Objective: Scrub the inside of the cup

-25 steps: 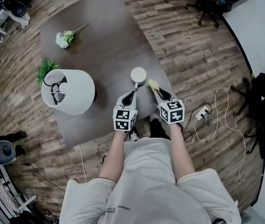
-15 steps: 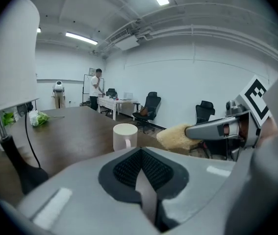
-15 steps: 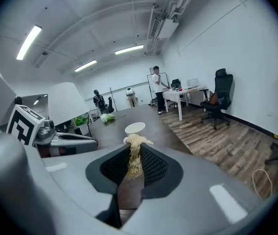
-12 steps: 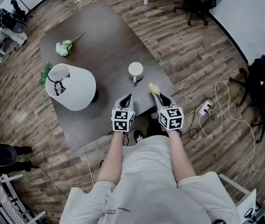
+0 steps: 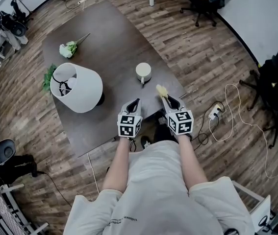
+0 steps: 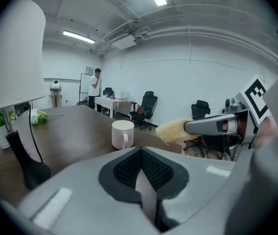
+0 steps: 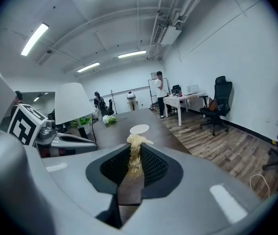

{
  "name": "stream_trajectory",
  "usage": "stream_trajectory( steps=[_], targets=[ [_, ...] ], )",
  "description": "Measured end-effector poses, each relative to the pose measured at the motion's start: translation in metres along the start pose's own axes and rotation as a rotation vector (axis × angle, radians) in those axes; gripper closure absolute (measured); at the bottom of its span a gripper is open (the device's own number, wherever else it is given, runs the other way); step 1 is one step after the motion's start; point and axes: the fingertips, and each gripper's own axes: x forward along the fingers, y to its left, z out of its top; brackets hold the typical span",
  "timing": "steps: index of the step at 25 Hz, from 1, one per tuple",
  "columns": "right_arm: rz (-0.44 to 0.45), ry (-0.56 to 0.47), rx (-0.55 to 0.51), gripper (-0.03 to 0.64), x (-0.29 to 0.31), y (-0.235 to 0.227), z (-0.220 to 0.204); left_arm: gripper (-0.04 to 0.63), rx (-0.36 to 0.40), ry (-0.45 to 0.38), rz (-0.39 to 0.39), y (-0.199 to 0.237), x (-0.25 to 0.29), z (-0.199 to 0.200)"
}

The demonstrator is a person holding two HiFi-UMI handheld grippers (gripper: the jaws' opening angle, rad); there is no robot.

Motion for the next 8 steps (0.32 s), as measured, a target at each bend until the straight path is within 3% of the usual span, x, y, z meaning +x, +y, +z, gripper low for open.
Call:
stream_trajectory(
  steps=[8],
  targets=[
    [-0.055,-0.019,0.017,0.538,0.001,-0.01,0.007,0.594,-0.001,0.003,-0.003,0.002,0.001,0.009]
  ],
)
